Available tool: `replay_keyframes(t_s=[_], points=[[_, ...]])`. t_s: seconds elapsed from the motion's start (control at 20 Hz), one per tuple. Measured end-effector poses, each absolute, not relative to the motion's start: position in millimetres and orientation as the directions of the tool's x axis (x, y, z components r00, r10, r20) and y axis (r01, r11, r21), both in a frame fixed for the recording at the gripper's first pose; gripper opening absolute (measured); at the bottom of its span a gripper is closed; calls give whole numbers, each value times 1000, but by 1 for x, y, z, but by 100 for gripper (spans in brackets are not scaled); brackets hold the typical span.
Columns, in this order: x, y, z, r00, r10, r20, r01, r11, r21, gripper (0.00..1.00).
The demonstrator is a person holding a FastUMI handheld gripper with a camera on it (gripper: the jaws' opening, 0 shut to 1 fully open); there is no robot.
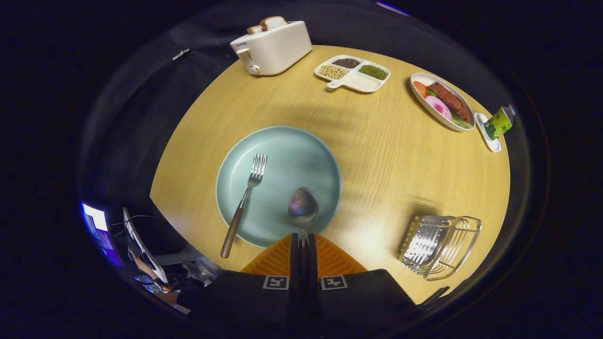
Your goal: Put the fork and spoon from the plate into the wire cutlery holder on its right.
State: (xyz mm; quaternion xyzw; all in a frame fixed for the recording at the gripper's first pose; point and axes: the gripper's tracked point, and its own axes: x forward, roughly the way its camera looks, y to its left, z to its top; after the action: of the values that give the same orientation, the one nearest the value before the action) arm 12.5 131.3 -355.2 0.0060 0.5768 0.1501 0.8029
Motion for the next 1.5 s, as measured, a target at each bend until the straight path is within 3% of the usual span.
replay_keyframes(t_s=[0.25, 0.65, 0.9, 1.45, 1.5], points=[[-3, 96, -316, 293, 324, -900, -203, 941, 272, 10], [-16, -24, -263, 317, 289, -903, -164, 955, 247, 9], [-20, -65, -293, 260, 256, -931, -119, 965, 232, 9], [8, -62, -357, 195, 238, -951, -83, 971, 226, 10], [10, -60, -356, 206, 246, -947, -67, 969, 238, 14]])
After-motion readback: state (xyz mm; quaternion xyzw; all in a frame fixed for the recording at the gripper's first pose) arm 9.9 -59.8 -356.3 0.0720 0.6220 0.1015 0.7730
